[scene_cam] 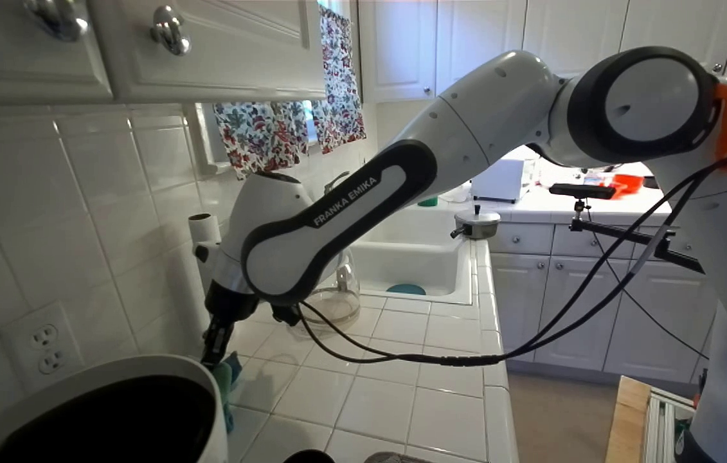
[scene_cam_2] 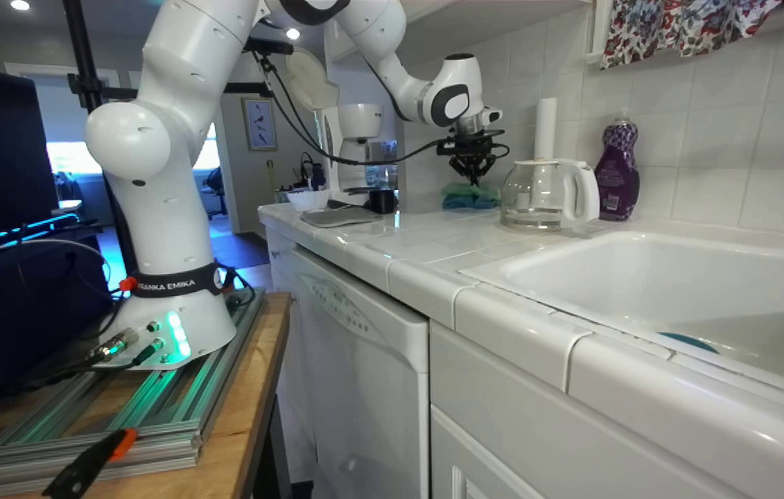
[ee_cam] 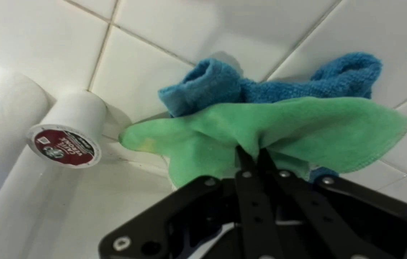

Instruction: Use the green towel to wipe the coffee maker.

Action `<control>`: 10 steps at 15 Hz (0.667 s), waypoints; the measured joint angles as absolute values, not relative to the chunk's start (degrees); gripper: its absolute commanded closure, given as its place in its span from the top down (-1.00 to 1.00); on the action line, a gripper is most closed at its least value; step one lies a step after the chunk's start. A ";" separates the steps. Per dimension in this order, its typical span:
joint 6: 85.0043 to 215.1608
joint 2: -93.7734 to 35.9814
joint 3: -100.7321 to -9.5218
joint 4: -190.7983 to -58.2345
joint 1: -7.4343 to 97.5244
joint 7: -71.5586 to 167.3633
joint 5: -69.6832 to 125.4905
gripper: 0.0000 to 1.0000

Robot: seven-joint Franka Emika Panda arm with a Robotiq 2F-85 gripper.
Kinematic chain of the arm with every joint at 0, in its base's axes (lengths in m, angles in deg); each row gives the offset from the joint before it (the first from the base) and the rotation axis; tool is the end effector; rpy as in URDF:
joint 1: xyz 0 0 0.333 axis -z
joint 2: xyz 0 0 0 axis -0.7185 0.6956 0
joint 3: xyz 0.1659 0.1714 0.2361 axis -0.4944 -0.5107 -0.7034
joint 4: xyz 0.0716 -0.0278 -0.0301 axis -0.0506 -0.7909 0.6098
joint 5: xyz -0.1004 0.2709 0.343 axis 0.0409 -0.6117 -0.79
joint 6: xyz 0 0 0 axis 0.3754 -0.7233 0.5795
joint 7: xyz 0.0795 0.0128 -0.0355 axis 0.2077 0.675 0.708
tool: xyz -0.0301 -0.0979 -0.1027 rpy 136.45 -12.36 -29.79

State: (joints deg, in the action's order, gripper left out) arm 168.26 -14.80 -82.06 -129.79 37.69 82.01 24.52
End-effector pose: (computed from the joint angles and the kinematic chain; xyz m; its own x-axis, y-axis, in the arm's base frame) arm 0.6844 0.3750 0.3048 0.4982 0.7217 0.4806 0.8106 -0.5844 0.0372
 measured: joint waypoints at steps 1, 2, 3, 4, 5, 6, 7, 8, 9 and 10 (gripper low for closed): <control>170.61 -16.38 -82.16 -132.46 38.46 81.94 23.97 -0.97; 172.73 -18.03 -82.29 -135.08 39.21 81.84 23.58 -0.97; 174.51 -19.75 -82.36 -137.62 39.88 81.69 23.32 -0.97; 176.12 -21.63 -82.39 -140.20 40.50 81.43 23.11 -0.97; 177.66 -23.57 -82.40 -142.79 41.07 81.08 22.89 -0.97; 179.02 -25.36 -82.44 -145.23 41.63 80.82 22.49 -0.97; 180.50 -27.25 -82.54 -147.79 42.28 80.67 21.73 -0.97; 181.95 -29.13 -82.65 -150.28 42.92 80.62 20.92 -0.97; 183.25 -31.03 -82.74 -152.74 43.55 80.62 20.15 -0.97; 184.41 -33.05 -82.78 -155.15 44.08 80.62 19.51 -0.97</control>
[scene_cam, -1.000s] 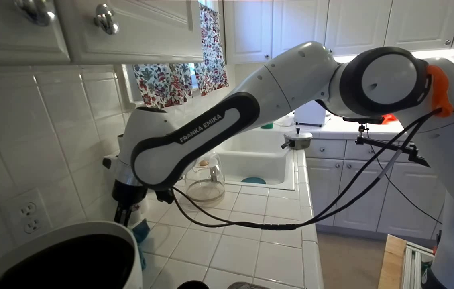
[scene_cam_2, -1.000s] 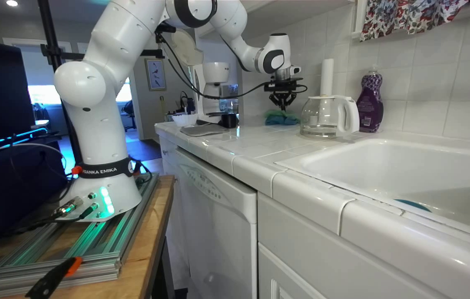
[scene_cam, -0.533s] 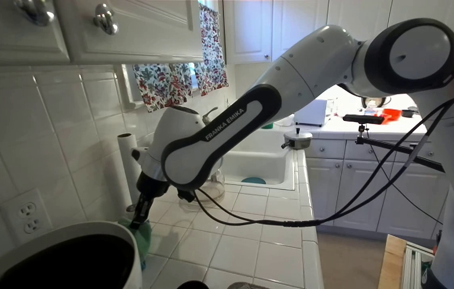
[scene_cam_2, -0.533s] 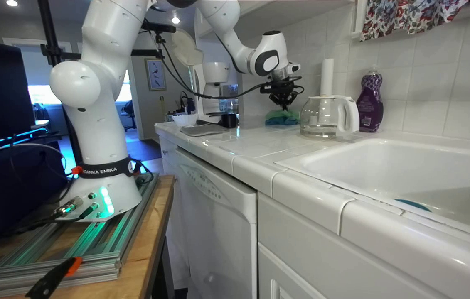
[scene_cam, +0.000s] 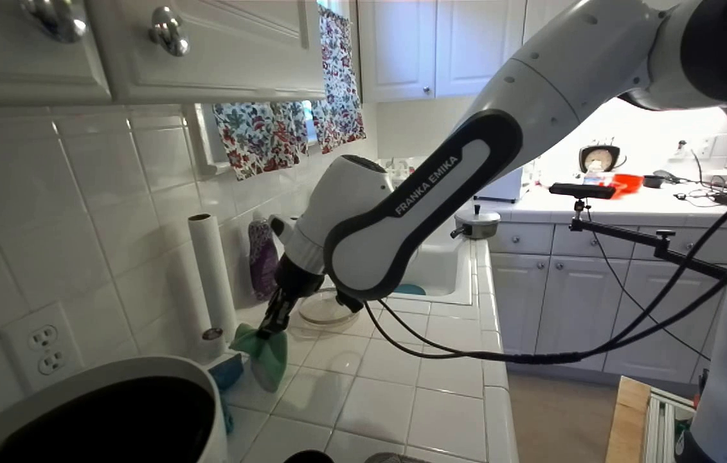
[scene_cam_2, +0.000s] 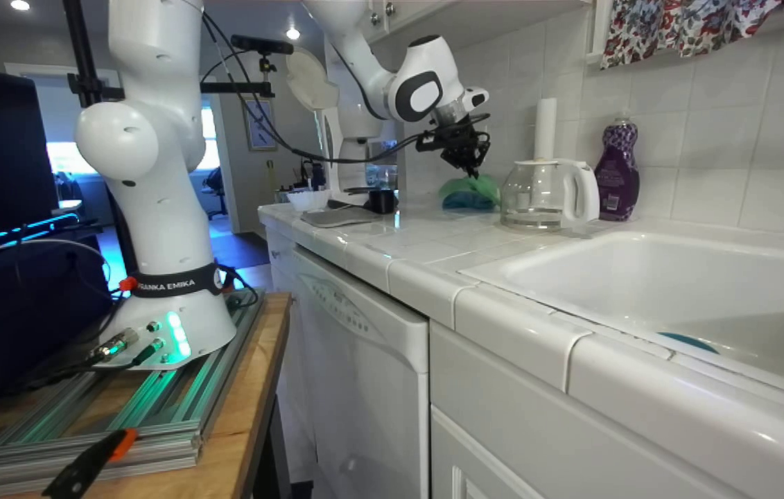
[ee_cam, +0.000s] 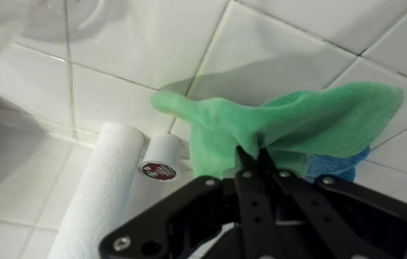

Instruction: Use the green towel to wipe the coffee maker.

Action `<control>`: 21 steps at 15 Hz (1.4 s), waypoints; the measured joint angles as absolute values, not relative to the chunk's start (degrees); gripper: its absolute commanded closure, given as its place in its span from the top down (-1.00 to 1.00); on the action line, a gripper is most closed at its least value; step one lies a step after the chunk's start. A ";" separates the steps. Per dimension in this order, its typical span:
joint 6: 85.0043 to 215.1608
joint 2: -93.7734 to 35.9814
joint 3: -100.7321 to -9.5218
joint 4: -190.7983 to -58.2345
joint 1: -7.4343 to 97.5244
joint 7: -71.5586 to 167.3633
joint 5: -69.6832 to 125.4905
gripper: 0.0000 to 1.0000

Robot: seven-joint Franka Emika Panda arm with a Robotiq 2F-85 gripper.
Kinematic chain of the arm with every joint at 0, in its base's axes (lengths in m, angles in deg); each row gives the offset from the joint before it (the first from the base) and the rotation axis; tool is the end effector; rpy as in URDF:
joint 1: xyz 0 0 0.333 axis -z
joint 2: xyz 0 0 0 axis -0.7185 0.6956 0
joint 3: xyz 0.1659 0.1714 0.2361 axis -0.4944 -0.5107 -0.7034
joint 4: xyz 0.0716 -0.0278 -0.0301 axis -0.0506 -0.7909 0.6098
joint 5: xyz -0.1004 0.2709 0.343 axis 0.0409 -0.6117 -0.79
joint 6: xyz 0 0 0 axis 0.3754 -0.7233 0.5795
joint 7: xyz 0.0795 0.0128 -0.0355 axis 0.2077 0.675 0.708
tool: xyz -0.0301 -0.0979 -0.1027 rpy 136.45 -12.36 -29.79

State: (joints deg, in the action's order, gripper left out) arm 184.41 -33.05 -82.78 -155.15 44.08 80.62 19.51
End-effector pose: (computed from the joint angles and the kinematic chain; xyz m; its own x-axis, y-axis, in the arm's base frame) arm 0.6124 0.2808 0.3267 0.5397 0.6280 0.5606 0.6937 -0.7091 0.1265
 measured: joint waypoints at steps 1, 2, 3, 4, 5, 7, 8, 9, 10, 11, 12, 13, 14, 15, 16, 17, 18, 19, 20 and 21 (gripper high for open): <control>185.18 -35.21 -82.79 -157.48 44.52 80.59 18.97 -0.97; 185.70 -37.58 -82.79 -159.83 44.86 80.54 18.32 -0.97; 185.86 -39.91 -82.80 -161.88 45.06 80.40 17.75 -0.97; 185.86 -42.34 -82.77 -163.85 45.12 79.90 17.17 -0.97; 185.73 -44.74 -82.75 -165.73 45.12 79.17 16.84 -0.97; 184.41 -49.65 -82.61 -169.21 45.12 76.70 16.76 -0.97; 183.06 -52.18 -82.51 -170.81 45.20 75.14 16.77 -0.97; 181.20 -54.85 -81.34 -172.42 44.43 72.89 17.52 -0.97; 178.91 -57.44 -79.66 -173.86 43.30 70.37 18.64 -0.97; 176.31 -60.01 -78.25 -175.15 42.56 67.84 19.97 -0.97; 173.73 -62.60 -77.20 -176.29 42.34 65.05 21.67 -0.97; 171.56 -65.23 -76.49 -177.29 42.43 61.77 23.68 -0.97; 169.65 -67.61 -76.14 -178.03 42.72 58.50 25.62 -0.97; 167.75 -70.01 -76.09 -178.52 43.25 54.95 27.44 -0.97; 165.99 -72.22 -76.11 -178.86 43.69 51.66 28.67 -0.97; 163.99 -74.13 -76.14 -178.92 44.14 48.61 29.53 -0.97; 161.91 -75.89 -76.15 -178.92 44.69 45.75 30.24 -0.97; 160.11 -77.48 -76.15 -178.92 45.42 43.12 30.88 -0.97; 158.71 -78.78 -76.14 -178.92 46.33 40.85 31.39 -0.97; 157.95 -79.85 -76.09 -178.93 47.39 38.71 31.85 -0.97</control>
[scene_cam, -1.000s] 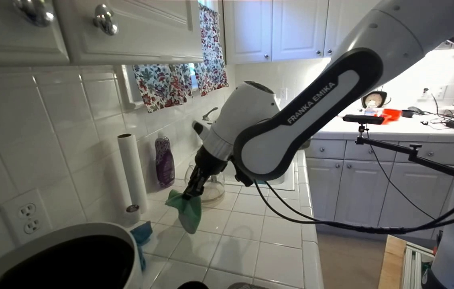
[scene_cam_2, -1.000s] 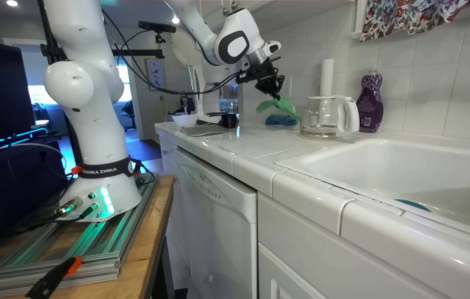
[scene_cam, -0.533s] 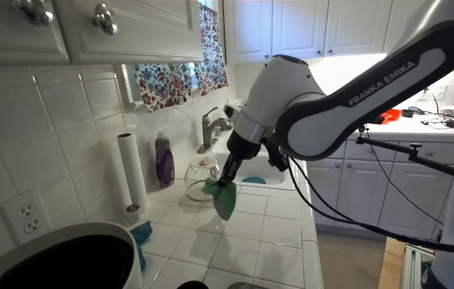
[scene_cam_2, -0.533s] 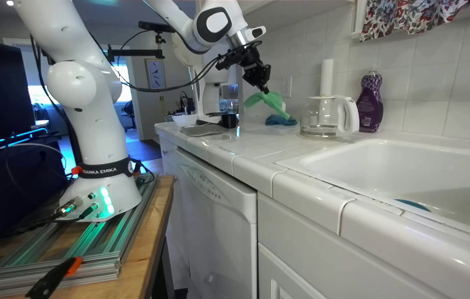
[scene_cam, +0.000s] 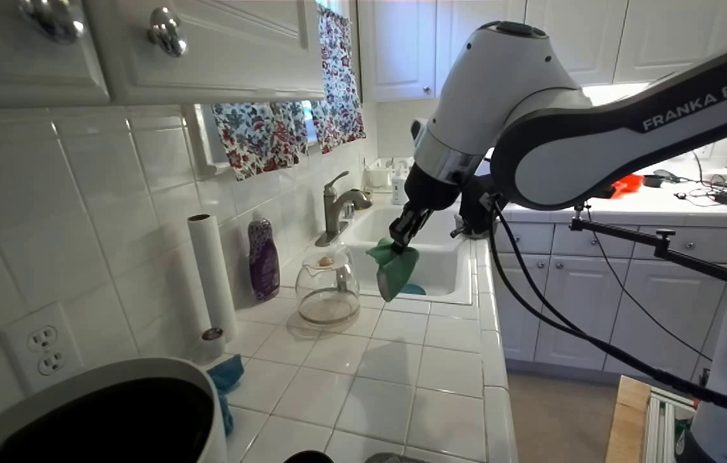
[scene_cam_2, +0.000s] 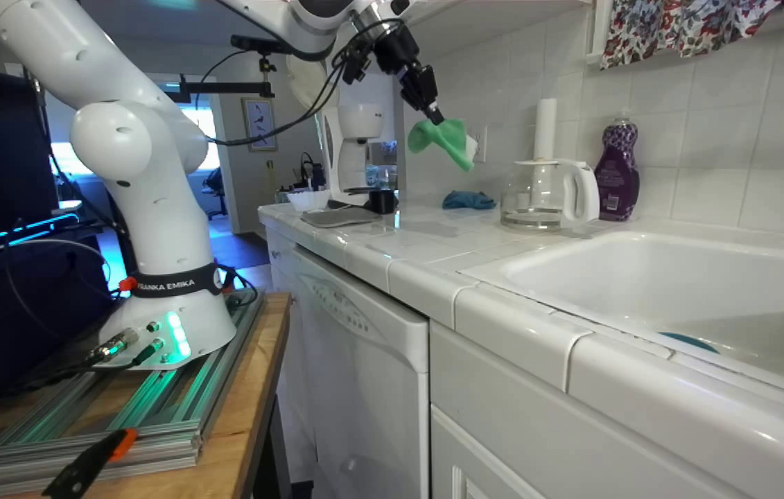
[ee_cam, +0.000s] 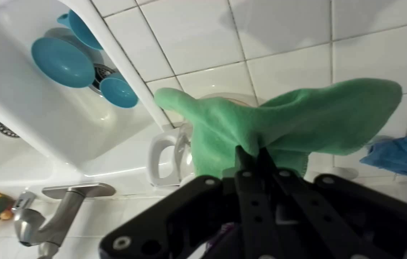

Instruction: Use the green towel to wipe the coffee maker.

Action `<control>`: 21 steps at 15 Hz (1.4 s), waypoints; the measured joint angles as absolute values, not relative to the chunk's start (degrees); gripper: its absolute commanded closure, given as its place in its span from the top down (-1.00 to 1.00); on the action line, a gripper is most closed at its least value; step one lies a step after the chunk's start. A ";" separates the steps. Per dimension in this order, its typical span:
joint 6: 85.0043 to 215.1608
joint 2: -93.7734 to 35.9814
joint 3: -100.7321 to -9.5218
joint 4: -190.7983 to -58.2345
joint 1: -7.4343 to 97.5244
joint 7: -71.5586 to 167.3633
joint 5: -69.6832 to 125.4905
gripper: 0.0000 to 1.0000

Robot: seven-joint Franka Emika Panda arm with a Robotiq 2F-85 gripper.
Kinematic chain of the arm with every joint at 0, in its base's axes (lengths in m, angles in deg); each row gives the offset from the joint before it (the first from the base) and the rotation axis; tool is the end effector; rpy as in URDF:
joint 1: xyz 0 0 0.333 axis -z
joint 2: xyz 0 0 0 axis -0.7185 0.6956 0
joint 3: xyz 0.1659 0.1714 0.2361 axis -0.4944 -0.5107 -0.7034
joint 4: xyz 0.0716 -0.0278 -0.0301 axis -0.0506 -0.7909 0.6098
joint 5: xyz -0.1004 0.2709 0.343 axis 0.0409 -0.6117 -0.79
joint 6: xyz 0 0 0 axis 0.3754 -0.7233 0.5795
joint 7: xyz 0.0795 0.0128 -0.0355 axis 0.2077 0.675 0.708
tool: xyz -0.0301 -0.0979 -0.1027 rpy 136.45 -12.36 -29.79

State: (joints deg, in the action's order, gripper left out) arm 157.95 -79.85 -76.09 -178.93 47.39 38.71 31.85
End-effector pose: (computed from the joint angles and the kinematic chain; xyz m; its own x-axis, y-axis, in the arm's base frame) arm 0.4525 0.1236 0.4724 0.8516 0.1290 0.5080 0.0561 -0.9861 0.1564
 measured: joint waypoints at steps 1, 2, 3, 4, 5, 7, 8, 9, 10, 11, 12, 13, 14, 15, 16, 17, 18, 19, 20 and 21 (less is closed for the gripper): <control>157.71 -80.73 -75.99 -178.94 48.60 36.77 32.16 -0.97; 157.97 -81.40 -75.78 -178.94 49.82 35.08 32.22 -0.89; 158.01 -81.62 -75.49 -178.90 50.22 35.05 32.22 -0.89; 157.99 -81.53 -75.37 -178.90 50.04 35.08 32.22 -0.89; 157.98 -81.44 -75.39 -178.90 49.82 35.08 32.22 -0.89; 157.98 -81.31 -75.45 -178.90 49.49 35.07 32.22 -0.89; 157.98 -81.32 -75.44 -178.90 49.47 35.07 32.22 -0.89; 157.98 -81.31 -75.45 -178.90 49.47 35.07 32.22 -0.97; 157.98 -81.30 -75.44 -178.90 49.47 35.07 32.22 -0.97; 157.98 -81.30 -75.40 -178.90 49.46 35.07 32.22 -0.97; 158.02 -81.30 -75.34 -178.90 49.49 34.89 32.22 -0.97; 158.32 -81.23 -75.27 -178.87 49.57 34.55 32.22 -0.97; 158.98 -81.03 -75.12 -178.80 49.73 34.11 32.22 -0.97; 159.82 -80.72 -74.98 -178.66 50.07 33.65 32.22 -0.97; 160.65 -80.17 -74.84 -178.37 50.52 33.19 32.22 -0.97; 161.56 -79.43 -74.68 -177.94 50.92 32.70 32.21 -0.97; 162.29 -78.48 -74.57 -177.24 51.42 32.00 32.21 -0.97; 162.82 -77.47 -74.57 -176.43 52.15 31.22 32.21 -0.97; 163.16 -76.33 -74.57 -175.41 52.98 30.33 32.21 -0.97; 163.31 -75.14 -74.50 -174.28 53.76 29.63 32.21 -0.97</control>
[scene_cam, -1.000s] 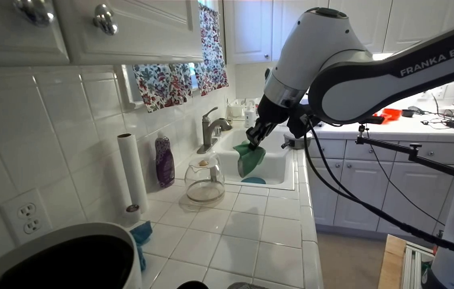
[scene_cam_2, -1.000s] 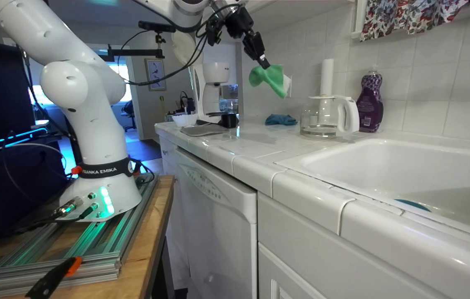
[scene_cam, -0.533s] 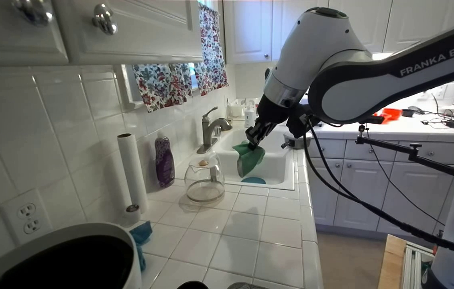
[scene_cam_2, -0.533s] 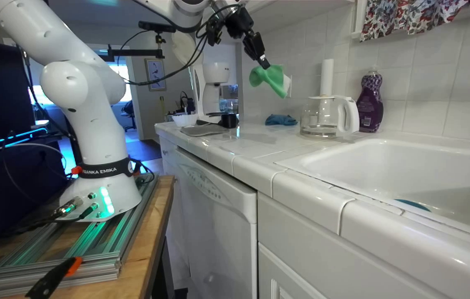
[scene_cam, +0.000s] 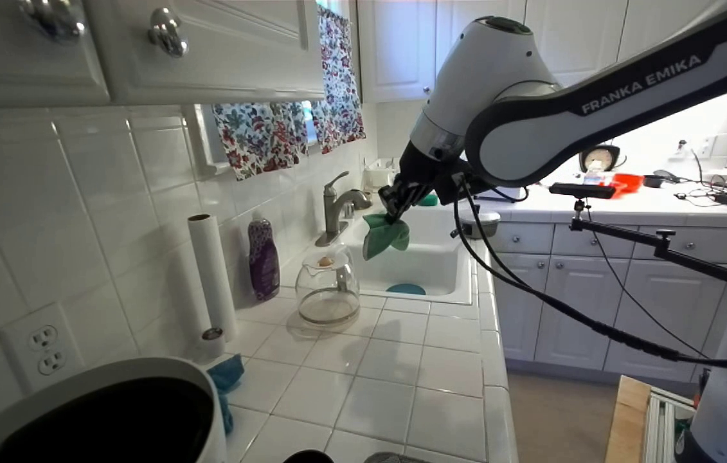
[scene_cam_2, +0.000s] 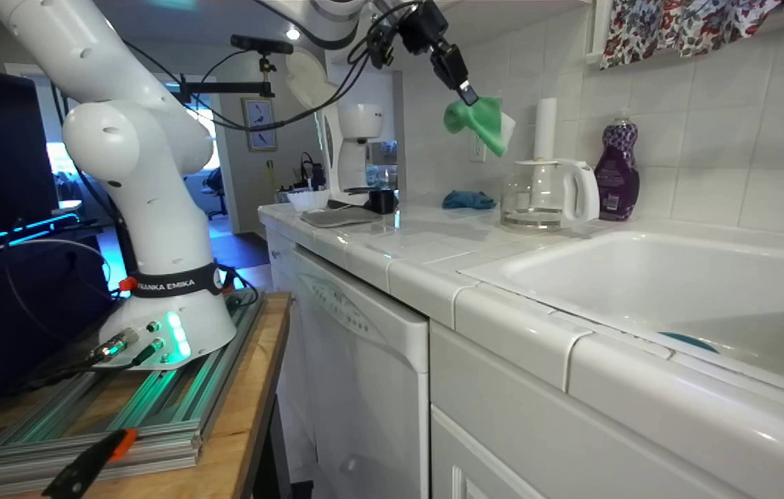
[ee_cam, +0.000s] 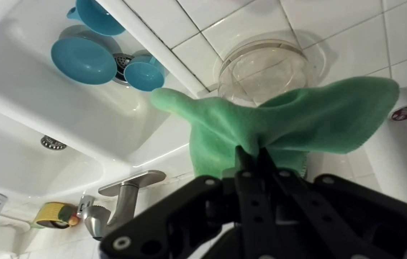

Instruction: Use the green towel to wipe the coffee maker.

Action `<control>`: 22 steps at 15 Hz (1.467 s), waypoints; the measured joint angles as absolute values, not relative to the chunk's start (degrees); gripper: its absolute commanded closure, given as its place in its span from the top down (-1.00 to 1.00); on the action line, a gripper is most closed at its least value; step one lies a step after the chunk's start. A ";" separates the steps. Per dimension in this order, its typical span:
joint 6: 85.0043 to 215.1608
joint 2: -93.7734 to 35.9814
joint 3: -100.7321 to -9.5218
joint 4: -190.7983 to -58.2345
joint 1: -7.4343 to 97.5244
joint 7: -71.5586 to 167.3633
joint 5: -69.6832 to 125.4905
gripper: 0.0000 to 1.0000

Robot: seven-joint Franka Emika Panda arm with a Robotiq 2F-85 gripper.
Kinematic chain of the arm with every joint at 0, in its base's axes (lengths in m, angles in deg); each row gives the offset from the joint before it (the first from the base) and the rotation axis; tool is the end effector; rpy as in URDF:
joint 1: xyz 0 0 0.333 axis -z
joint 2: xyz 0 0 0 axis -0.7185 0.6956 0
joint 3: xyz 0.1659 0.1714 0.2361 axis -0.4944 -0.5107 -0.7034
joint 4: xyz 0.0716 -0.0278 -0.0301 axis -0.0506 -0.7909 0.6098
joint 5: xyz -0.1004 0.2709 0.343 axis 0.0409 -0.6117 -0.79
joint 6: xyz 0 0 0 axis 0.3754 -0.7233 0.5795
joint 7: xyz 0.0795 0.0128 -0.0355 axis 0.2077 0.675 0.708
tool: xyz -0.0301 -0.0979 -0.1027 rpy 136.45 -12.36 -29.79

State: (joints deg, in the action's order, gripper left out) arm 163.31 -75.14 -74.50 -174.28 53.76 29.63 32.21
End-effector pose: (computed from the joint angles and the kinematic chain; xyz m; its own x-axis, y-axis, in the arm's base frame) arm 0.4974 0.0706 0.4969 0.7930 -0.1335 0.5944 -0.1778 -0.9839 0.0162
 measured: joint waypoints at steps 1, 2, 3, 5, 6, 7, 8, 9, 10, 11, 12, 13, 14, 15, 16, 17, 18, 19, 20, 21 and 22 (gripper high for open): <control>163.36 -73.93 -74.31 -173.12 54.31 29.11 32.21 -0.97; 163.42 -72.66 -74.03 -171.92 54.63 28.85 32.21 -0.97; 163.44 -71.43 -73.68 -170.77 54.69 28.72 32.21 -0.97; 163.44 -68.76 -73.01 -168.30 54.67 28.31 32.11 -0.97; 163.44 -67.38 -72.69 -167.04 54.61 28.09 32.02 -0.97; 163.44 -65.98 -72.32 -165.77 54.50 27.96 31.92 -0.97; 163.44 -64.62 -71.85 -164.56 54.24 27.88 31.64 -0.97; 163.44 -63.26 -71.15 -163.36 53.75 27.89 30.93 -0.97; 163.41 -61.91 -70.24 -162.21 52.89 28.32 29.40 -0.97; 163.38 -60.50 -69.02 -160.98 51.62 29.55 27.04 -0.97; 163.36 -59.18 -67.71 -159.74 50.13 31.35 23.95 -0.97; 163.36 -57.92 -66.39 -158.40 48.66 33.30 20.81 -0.97; 163.36 -56.84 -65.26 -157.09 47.53 34.95 18.18 -0.97; 163.31 -55.90 -64.21 -155.79 46.65 36.56 15.75 -0.97; 163.21 -55.12 -63.27 -154.60 46.09 38.15 13.72 -0.97; 163.11 -54.46 -62.45 -153.56 45.81 39.37 12.12 -0.97; 163.07 -53.91 -61.71 -152.74 45.75 40.07 10.84 -0.97; 163.00 -53.50 -61.03 -152.17 45.73 40.77 9.38 -0.97; 162.38 -53.09 -60.35 -151.70 45.73 41.49 7.93 -0.97; 161.43 -52.74 -59.84 -151.41 45.73 41.89 6.93 -0.97; 160.48 -52.41 -59.49 -151.21 45.73 42.05 6.19 -0.97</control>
